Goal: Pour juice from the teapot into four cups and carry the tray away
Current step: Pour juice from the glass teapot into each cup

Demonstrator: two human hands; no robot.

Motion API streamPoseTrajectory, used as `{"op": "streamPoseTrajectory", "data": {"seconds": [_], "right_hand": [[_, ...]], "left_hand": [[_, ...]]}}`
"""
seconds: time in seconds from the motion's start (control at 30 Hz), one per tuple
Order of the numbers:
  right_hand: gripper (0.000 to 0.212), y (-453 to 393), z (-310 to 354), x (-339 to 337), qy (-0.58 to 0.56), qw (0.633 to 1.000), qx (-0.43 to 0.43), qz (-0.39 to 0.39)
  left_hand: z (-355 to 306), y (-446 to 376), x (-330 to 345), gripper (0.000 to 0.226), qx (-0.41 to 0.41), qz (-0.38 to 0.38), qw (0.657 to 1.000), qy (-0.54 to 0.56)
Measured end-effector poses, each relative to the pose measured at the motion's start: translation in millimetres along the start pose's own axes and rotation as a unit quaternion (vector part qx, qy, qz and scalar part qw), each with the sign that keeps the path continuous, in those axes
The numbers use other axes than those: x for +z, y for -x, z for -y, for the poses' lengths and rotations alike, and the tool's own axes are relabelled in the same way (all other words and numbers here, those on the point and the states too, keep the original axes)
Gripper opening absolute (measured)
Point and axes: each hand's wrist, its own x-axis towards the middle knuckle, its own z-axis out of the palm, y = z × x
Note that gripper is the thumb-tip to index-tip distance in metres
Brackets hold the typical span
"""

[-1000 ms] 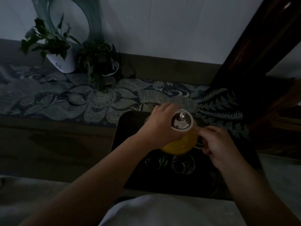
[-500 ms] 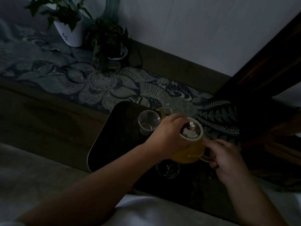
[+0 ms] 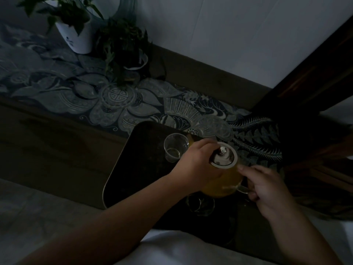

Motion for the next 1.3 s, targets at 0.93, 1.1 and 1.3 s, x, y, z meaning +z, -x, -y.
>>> {"op": "streamPoseTrajectory", "data": {"seconds": [0.93,1.1,1.3], "right_hand": [[0.021,16.8,8.9,-8.9,0.05,0.998,0.009,0.025],[0.024,14.8,9.2,-9.2,0.057,0.998,0.006,0.029],[0.026,15.7,9.5,-11.0,0.063,0.998,0.002,0.029]], "left_hand": [[2.1,6.8,1.9,0.069,-0.01,0.021,0.998,0.053],[1.0,7.3,0.5,0.066,-0.005,0.014,0.998,0.059],[-0.5,7.7,-0.5,0.065,-0.003,0.01,0.998,0.067]]}}
